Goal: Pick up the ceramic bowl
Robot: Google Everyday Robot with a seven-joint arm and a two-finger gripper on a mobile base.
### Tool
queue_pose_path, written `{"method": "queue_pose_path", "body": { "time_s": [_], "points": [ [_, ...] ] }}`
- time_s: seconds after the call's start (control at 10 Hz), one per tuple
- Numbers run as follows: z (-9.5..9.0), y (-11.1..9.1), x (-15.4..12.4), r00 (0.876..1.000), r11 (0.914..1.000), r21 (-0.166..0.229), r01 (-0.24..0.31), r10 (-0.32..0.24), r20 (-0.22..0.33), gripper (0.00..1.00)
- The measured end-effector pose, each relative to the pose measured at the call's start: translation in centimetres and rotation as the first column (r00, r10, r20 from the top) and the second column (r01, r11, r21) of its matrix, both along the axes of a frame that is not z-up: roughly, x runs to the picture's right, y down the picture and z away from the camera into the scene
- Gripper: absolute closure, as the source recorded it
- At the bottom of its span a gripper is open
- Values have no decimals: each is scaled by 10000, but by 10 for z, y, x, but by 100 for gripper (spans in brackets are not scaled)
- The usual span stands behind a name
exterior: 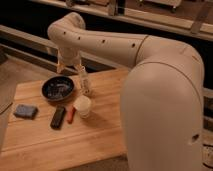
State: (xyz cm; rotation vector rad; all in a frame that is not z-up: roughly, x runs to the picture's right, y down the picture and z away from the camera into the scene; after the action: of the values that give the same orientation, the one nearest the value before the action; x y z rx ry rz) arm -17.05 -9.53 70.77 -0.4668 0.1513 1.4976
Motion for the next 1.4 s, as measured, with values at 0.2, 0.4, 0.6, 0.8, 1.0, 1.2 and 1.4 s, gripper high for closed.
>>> {"method": "queue_pose_path", "body": {
  "time_s": [0.2, 0.4, 0.6, 0.8, 1.0, 1.2, 1.4],
  "points": [
    [1, 0, 0, 10000, 10000, -11, -61, 61, 7, 35],
    [3, -6, -10, 9986, 9992, -6, -411, 411, 319, 35],
    [1, -11, -62, 9835, 9947, -151, -1013, 1024, 1494, 35],
    [6, -6, -94, 9740, 9949, -317, -955, 1000, 2035, 35],
    [17, 3, -89, 9858, 9992, -259, -293, 332, 1648, 35],
    [32, 16, -73, 9944, 9968, -270, 757, -734, 763, 35],
    [40, 28, -76, 9900, 9896, -438, 1368, -1351, 406, 35]
  ]
}}
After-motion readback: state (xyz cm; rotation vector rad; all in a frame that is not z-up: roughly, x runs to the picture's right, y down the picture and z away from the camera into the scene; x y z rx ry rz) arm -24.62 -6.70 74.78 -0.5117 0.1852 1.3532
